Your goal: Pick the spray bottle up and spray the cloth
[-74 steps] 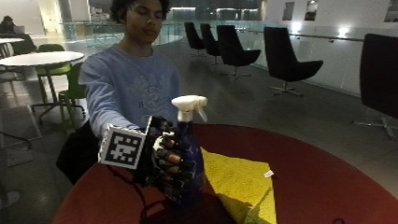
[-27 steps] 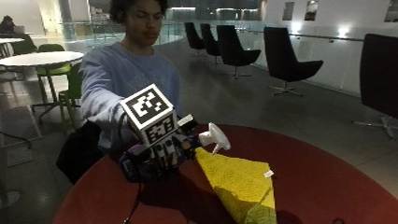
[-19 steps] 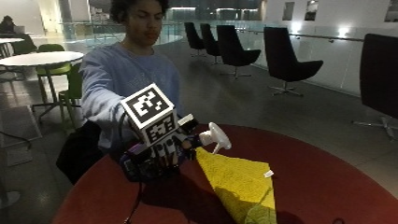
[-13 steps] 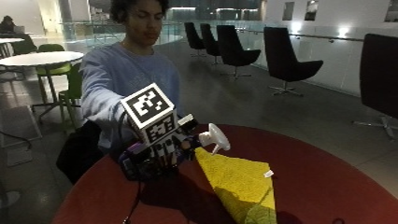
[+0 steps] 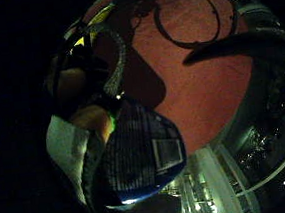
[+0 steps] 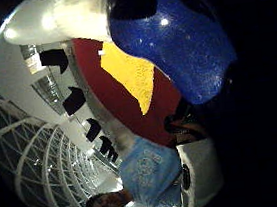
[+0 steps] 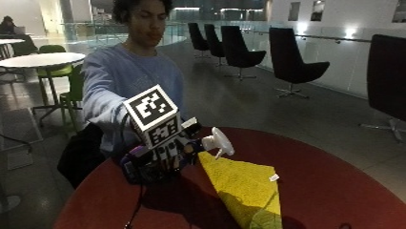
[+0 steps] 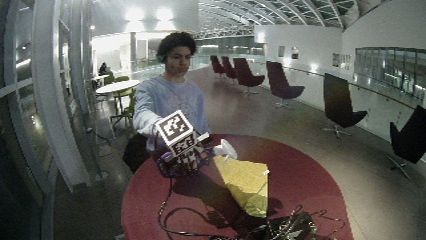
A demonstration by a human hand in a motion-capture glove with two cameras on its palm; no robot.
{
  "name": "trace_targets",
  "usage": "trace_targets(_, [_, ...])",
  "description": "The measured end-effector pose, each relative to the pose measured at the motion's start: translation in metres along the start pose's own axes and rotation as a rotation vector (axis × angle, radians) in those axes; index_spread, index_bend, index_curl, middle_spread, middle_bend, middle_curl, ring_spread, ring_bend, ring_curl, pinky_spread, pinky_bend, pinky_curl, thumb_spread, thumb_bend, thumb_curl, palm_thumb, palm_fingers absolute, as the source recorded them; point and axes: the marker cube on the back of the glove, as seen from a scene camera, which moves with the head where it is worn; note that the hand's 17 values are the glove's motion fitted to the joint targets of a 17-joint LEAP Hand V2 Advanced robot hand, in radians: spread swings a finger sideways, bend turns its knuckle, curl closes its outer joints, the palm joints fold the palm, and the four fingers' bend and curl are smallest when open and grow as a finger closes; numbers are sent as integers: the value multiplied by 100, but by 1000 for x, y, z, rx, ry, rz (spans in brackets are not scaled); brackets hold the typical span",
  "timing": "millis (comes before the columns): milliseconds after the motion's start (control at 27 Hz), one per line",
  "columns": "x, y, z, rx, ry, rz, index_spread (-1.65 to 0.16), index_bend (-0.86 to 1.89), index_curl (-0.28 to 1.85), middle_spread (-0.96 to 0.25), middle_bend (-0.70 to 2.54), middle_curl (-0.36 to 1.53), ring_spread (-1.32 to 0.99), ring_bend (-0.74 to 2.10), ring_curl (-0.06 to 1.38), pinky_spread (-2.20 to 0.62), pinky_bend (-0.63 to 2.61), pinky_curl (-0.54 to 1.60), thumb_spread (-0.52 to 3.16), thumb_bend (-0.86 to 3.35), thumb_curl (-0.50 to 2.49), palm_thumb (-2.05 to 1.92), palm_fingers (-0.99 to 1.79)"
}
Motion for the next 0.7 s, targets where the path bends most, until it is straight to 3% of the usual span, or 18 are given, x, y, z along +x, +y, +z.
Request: trace_targets(705, [-3,-1,4,0,23,-5,-29,7,18,4,25,41,6,54,36,22,45,37,84,-2,74,95,89])
